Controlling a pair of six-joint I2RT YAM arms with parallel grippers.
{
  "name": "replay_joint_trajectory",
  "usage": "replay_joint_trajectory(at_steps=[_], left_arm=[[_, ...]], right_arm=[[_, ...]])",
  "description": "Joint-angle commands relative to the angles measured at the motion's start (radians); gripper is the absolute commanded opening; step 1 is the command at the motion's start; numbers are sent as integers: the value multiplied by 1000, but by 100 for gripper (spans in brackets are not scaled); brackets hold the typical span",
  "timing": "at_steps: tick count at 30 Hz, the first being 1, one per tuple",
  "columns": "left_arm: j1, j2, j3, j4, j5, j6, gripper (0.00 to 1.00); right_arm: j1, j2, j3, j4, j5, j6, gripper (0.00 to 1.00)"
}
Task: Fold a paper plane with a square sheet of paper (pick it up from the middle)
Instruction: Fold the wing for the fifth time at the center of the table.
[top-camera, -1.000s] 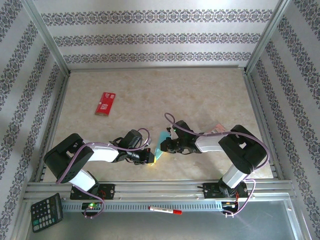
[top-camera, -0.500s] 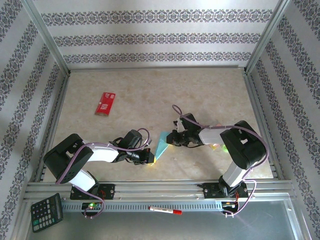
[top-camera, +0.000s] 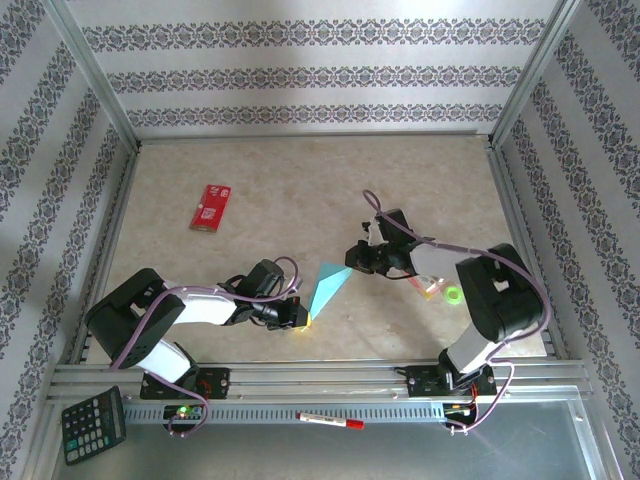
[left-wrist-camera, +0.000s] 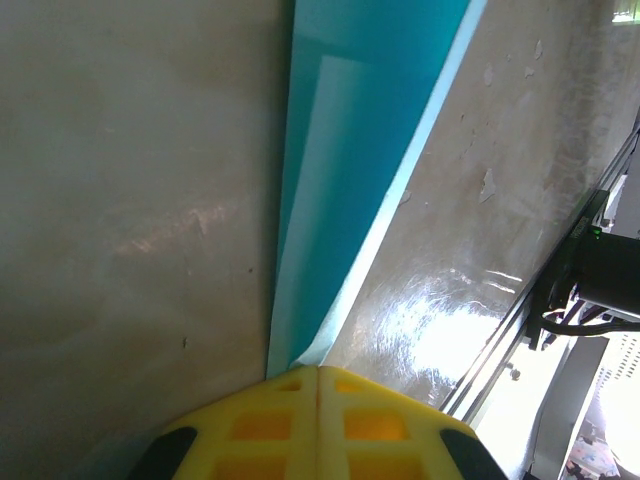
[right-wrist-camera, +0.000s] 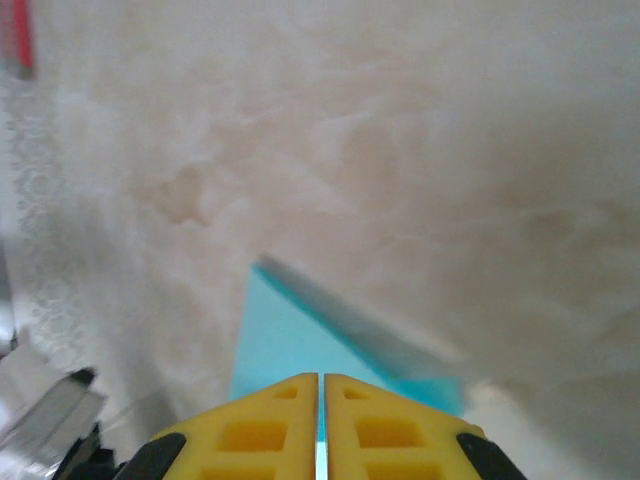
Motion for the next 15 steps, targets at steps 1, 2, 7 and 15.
replay_joint_trajectory(at_steps=[1,2,7,15], left_arm=[[0,25,-41,-198,-77,-1,0],[-1,26,-40,-197,-77,0,0],[-1,26,-44,-190,-76,-11,0],[0,31,-40,-184,-78,-13,0]], right_arm=[[69,-99,-44,-11,14,22,11],[100,-125,-61,-5,27,40,11],[255,-182,-153,91,92,151,11],[412,-50,-182,250,123,255,10]])
